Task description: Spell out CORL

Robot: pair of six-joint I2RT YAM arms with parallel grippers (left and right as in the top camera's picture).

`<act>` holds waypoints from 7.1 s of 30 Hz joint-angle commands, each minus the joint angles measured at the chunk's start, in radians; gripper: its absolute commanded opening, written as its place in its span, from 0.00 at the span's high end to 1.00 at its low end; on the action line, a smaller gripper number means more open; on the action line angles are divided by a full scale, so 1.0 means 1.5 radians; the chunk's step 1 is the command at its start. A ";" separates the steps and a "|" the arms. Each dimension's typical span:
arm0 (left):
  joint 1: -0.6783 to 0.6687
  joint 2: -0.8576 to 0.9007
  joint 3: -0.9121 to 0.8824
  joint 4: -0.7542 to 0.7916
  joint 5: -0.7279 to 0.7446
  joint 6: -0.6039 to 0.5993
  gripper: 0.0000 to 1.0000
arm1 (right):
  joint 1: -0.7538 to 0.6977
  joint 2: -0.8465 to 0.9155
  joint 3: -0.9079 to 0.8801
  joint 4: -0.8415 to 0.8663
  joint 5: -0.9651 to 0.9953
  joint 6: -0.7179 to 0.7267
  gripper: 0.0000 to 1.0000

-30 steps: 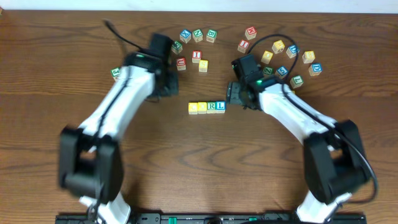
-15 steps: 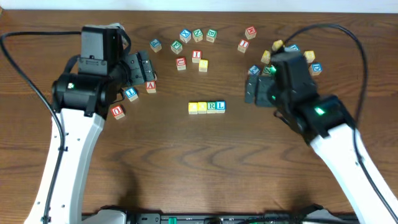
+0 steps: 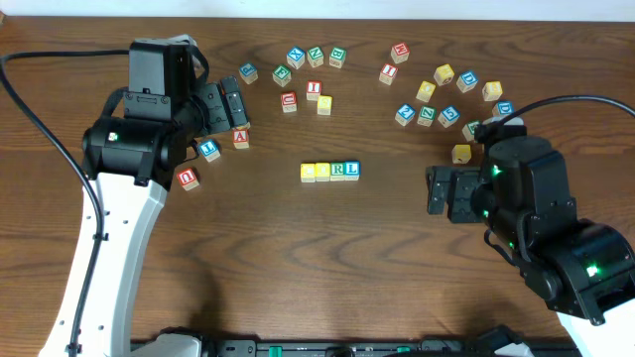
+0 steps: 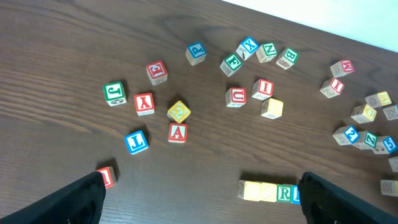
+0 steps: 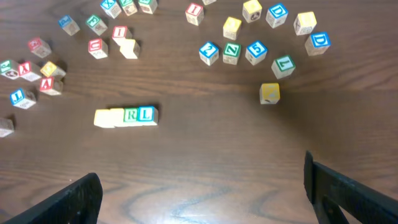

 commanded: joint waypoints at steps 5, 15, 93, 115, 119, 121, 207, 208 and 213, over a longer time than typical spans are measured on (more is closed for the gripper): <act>0.002 0.005 0.009 0.000 -0.002 -0.003 0.03 | -0.004 0.000 0.009 0.001 0.008 -0.009 0.01; 0.002 0.005 0.009 0.000 -0.002 -0.003 0.02 | -0.046 -0.018 -0.048 0.209 -0.011 -0.111 0.01; 0.058 -0.102 -0.126 0.104 -0.036 0.060 0.02 | -0.279 -0.676 -0.851 0.674 -0.144 -0.111 0.01; 0.114 -0.712 -0.808 0.458 -0.037 0.123 0.02 | -0.279 -0.676 -0.851 0.674 -0.144 -0.111 0.01; 0.120 -0.796 -0.867 0.459 -0.039 0.123 0.02 | -0.279 -0.676 -0.851 0.674 -0.144 -0.111 0.01; 0.127 -0.837 -0.896 0.460 -0.039 0.122 0.03 | -0.279 -0.676 -0.851 0.674 -0.144 -0.111 0.01; 0.131 -0.929 -0.992 0.514 -0.089 0.134 0.02 | -0.279 -0.675 -0.851 0.674 -0.144 -0.111 0.01; 0.131 -0.929 -0.992 0.514 -0.089 0.135 0.02 | -0.279 -0.675 -0.851 0.674 -0.144 -0.111 0.01; 0.131 -0.929 -0.992 0.515 -0.089 0.134 0.03 | -0.279 -0.675 -0.851 0.674 -0.144 -0.111 0.01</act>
